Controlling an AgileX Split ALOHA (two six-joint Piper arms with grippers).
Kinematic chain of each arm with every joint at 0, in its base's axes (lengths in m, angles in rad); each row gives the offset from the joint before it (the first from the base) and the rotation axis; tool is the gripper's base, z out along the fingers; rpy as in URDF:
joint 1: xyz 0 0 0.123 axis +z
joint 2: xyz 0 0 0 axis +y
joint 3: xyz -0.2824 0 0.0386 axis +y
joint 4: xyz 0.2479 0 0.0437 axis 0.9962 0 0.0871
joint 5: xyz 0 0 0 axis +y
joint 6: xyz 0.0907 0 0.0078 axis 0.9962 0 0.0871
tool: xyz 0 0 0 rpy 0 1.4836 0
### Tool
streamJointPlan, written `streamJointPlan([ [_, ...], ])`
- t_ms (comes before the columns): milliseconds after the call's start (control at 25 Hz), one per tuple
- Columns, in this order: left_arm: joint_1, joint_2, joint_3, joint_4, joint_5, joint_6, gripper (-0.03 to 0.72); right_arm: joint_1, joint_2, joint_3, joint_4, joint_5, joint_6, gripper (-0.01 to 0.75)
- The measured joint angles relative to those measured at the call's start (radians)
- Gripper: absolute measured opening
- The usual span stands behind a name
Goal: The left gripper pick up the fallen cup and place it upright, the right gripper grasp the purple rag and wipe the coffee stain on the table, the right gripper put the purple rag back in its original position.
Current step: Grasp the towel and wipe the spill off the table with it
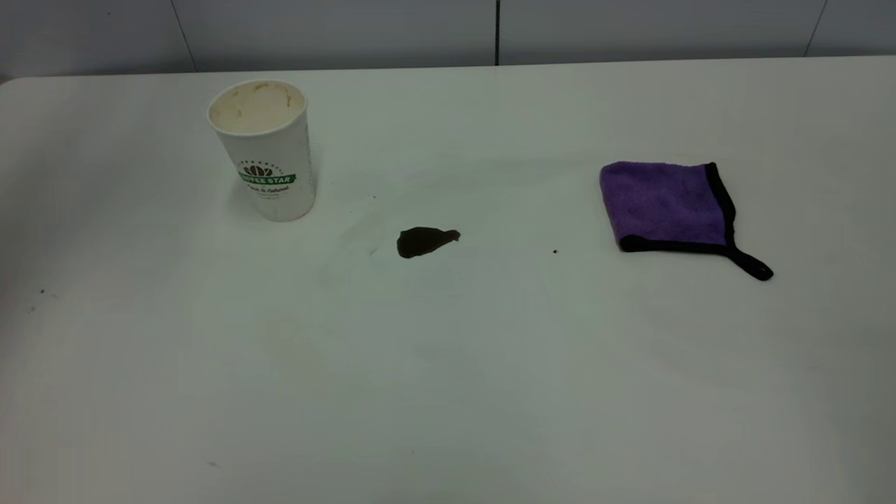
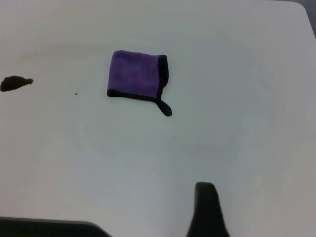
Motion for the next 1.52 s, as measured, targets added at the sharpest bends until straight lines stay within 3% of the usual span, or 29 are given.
streamJointPlan([
  [120, 0.010, -0.119, 0.000, 0.107, 0.078, -0.101, 0.507, 0.000, 0.000, 0.000, 0.000, 0.000, 0.000, 0.586],
  [320, 0.010, -0.261, 0.014, 0.275, 0.078, -0.273, 0.395, 0.000, 0.000, 0.000, 0.000, 0.000, 0.000, 0.586],
  [520, 0.010, -0.432, 0.191, 0.374, 0.078, -0.432, 0.314, 0.000, 0.000, 0.000, 0.000, 0.000, 0.000, 0.586],
  [720, 0.011, -0.630, 0.337, 0.407, 0.078, -0.468, 0.259, 0.000, 0.000, 0.000, 0.000, 0.000, 0.000, 0.586],
  [1240, 0.011, -1.315, 1.101, 0.406, 0.071, -0.515, 0.240, 0.000, 0.000, 0.000, 0.000, 0.000, 0.000, 0.586],
  [1520, 0.011, -1.571, 1.239, 0.441, 0.018, -0.515, 0.240, 0.000, 0.000, 0.000, 0.000, 0.000, 0.000, 0.586],
])
